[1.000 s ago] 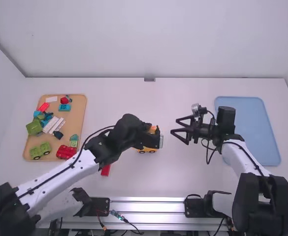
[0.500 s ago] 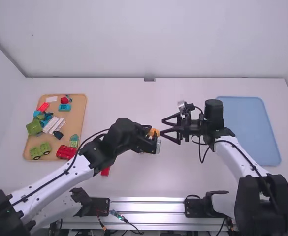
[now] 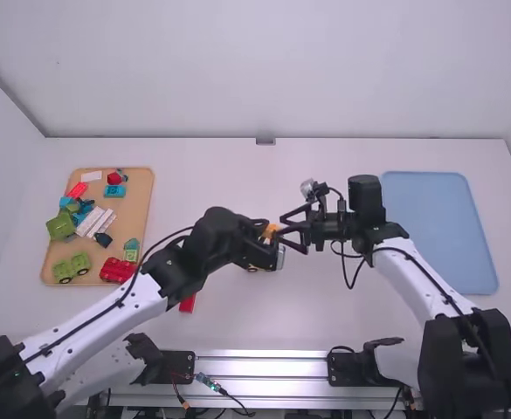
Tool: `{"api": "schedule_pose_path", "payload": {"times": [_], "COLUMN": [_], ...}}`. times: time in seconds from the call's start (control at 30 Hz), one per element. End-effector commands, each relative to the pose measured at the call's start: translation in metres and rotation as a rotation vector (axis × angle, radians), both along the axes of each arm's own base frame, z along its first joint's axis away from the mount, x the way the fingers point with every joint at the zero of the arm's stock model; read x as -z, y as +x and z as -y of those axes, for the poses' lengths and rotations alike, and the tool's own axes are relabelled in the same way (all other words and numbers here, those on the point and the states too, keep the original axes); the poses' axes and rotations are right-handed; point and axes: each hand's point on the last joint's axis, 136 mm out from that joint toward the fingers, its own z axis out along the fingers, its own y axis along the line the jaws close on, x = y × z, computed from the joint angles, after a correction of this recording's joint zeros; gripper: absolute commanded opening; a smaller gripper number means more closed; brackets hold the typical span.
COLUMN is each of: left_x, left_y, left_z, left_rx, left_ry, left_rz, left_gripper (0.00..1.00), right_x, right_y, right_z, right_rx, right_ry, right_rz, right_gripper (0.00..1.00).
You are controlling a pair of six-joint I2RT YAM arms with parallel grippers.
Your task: Assemble lego blocks to make yellow taxi
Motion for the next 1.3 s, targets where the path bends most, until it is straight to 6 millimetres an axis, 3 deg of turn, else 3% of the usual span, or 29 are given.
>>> {"api": "schedule_pose_path", "payload": {"times": [0.0, 0.27, 0.6, 0.73, 1.0, 1.27], "left_x": [0.002, 0.000, -0.001, 0.003, 0.009, 0.008], "left_y": [0.006, 0.021, 0.026, 0.030, 0.031, 0.028], "left_z": [-0.001, 0.001, -0.001, -0.004, -0.001, 0.005], "left_rx": [-0.018, -0.070, -0.076, -0.091, -0.081, -0.028], "left_ry": [0.002, -0.004, -0.007, -0.001, 0.006, 0.017], "left_rz": [-0.011, 0.019, 0.030, 0.021, 0.012, 0.027], "left_gripper": [0.02, 0.01, 0.02, 0.02, 0.02, 0.02], "right_x": [-0.006, 0.002, 0.007, 0.006, 0.006, 0.011], "right_y": [0.008, 0.017, 0.021, 0.021, 0.021, 0.019], "right_z": [-0.004, -0.007, -0.008, -0.008, -0.008, -0.007], "right_rx": [-0.005, -0.023, -0.023, -0.023, -0.022, -0.016], "right_ry": [-0.002, 0.011, 0.009, 0.009, 0.009, -0.007], "right_rz": [0.027, -0.035, -0.050, -0.048, -0.048, -0.070], "right_gripper": [0.77, 0.61, 0.52, 0.40, 0.42, 0.38]}}
